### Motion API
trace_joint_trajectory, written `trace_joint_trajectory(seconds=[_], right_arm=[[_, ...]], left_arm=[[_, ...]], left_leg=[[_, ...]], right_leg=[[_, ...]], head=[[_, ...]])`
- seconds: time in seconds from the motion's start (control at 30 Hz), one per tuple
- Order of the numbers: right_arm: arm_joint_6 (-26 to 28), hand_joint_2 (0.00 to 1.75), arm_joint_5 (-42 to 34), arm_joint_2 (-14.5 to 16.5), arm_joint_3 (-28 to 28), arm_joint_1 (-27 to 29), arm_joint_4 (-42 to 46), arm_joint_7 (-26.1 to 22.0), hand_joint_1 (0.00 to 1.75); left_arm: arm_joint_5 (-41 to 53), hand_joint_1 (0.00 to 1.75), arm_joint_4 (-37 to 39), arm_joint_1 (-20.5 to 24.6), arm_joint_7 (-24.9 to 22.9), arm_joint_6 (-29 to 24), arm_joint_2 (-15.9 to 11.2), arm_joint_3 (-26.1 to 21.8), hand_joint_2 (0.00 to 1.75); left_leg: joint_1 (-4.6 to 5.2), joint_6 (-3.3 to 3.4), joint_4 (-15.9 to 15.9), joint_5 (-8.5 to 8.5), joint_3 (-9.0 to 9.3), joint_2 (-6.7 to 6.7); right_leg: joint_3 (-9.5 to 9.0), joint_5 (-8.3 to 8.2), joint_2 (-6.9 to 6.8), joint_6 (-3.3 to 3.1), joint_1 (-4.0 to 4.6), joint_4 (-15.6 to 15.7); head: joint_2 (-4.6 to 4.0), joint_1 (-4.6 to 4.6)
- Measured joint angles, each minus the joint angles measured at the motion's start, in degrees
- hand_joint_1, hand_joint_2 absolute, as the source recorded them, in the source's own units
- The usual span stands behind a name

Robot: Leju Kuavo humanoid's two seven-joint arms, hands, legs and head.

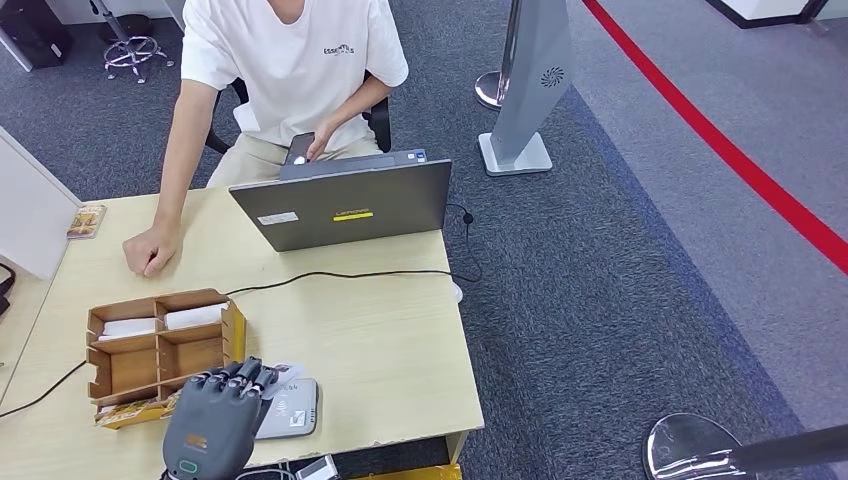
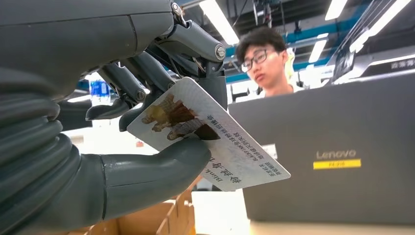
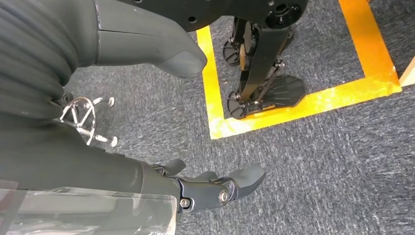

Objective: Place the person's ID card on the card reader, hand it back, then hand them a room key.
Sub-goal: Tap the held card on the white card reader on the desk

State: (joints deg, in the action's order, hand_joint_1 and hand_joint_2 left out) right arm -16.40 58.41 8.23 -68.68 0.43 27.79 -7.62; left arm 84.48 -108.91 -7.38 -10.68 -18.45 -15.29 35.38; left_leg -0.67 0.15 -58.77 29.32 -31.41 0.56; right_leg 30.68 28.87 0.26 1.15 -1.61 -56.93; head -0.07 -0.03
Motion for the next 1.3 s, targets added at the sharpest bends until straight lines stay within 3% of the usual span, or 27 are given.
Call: trace_joint_trajectory(seconds=[0.23, 0.63, 0.9, 1.3], right_arm=[[-0.6, 1.75, 1.6, 0.2, -1.0, 0.0, 0.6, 0.2, 0.00], [-0.7, 1.75, 1.9, 0.3, -1.8, 0.0, 1.0, 0.2, 0.00], [-1.4, 1.75, 4.2, 0.7, -2.8, 0.0, 1.8, 0.2, 0.00], [-3.0, 1.75, 6.7, 1.8, -5.1, 0.0, 4.5, 0.7, 0.00]], left_arm=[[0.8, 1.75, 3.3, -0.7, -3.1, 0.3, 0.9, -0.2, 1.75], [1.1, 1.75, 5.4, -0.8, -4.1, 0.3, 1.5, -0.4, 1.75], [3.3, 1.75, 7.9, -1.1, -8.4, 0.5, 2.5, -2.2, 1.75], [4.9, 1.75, 10.9, -3.3, -13.4, 4.7, 3.6, -5.6, 1.75]], left_leg=[[0.00, 0.00, 0.0, 0.00, 0.00, 0.01], [0.00, 0.00, 0.0, 0.00, 0.00, 0.01], [-0.01, 0.00, 0.0, 0.00, 0.00, 0.01], [0.00, 0.00, 0.0, 0.00, -0.01, 0.01]], right_leg=[[0.00, 0.00, 0.00, 0.00, 0.00, 0.0], [0.00, 0.00, 0.00, 0.00, 0.00, 0.0], [0.00, 0.00, 0.00, 0.00, 0.00, 0.0], [0.00, 0.00, -0.01, 0.00, 0.00, 0.0]], head=[[0.00, -0.01], [0.00, 0.00], [0.00, -0.01], [0.00, 0.00]])
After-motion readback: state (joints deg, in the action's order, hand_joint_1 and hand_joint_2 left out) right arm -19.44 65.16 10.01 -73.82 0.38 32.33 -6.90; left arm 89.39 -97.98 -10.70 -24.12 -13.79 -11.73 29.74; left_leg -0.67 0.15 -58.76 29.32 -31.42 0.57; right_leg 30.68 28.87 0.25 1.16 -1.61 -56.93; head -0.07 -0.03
